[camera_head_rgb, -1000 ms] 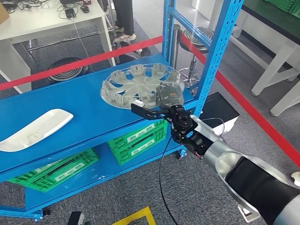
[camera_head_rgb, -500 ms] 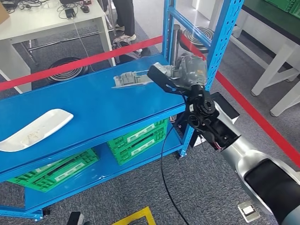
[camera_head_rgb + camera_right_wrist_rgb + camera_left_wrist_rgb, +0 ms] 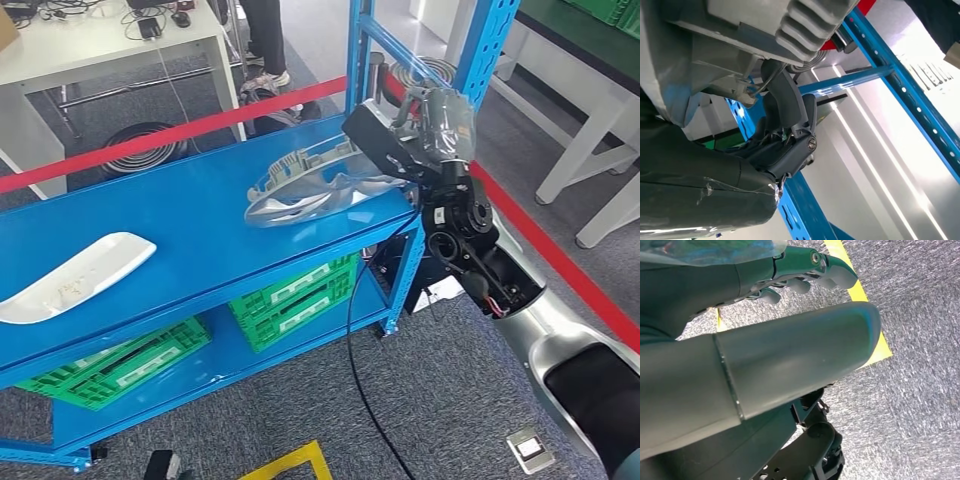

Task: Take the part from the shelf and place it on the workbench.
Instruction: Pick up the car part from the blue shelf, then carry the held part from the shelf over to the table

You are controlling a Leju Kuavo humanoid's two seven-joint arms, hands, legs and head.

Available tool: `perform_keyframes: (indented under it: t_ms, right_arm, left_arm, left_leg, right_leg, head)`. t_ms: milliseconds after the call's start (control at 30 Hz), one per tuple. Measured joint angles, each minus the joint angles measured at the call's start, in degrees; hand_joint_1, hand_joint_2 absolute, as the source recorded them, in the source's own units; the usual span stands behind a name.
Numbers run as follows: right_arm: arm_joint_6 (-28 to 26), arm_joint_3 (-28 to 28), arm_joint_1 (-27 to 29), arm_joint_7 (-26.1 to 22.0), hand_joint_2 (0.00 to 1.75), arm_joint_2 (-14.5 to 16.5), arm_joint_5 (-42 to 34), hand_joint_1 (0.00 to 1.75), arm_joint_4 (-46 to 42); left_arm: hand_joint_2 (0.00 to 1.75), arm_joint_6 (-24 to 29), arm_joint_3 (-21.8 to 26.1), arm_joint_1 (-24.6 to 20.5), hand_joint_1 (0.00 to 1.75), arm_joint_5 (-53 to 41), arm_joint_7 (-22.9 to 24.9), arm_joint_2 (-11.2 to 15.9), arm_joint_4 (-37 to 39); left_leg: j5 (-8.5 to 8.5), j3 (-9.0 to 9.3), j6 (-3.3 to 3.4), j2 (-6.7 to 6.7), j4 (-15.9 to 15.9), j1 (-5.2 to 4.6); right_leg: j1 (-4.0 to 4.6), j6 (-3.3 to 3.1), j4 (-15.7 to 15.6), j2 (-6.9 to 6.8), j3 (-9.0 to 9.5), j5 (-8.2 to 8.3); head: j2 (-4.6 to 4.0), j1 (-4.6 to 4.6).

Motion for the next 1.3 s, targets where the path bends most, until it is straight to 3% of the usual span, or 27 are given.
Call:
perform_keyframes:
  t_ms: [1300]
  right_arm:
    - [0.02,-1.07,0.72,0.01,1.75,-1.01,-0.14,1.75,-2.45]
  left_arm:
    - [0.0,0.0,0.0,-0.04,0.0,0.0,-0.02,-0.16,0.0]
  left_leg:
    - [0.0,-0.02,0.0,0.0,-0.01,0.0]
  right_leg:
    - [0.0,0.0,0.0,0.0,-0.01,0.0]
  head:
    - [0.0,0.01]
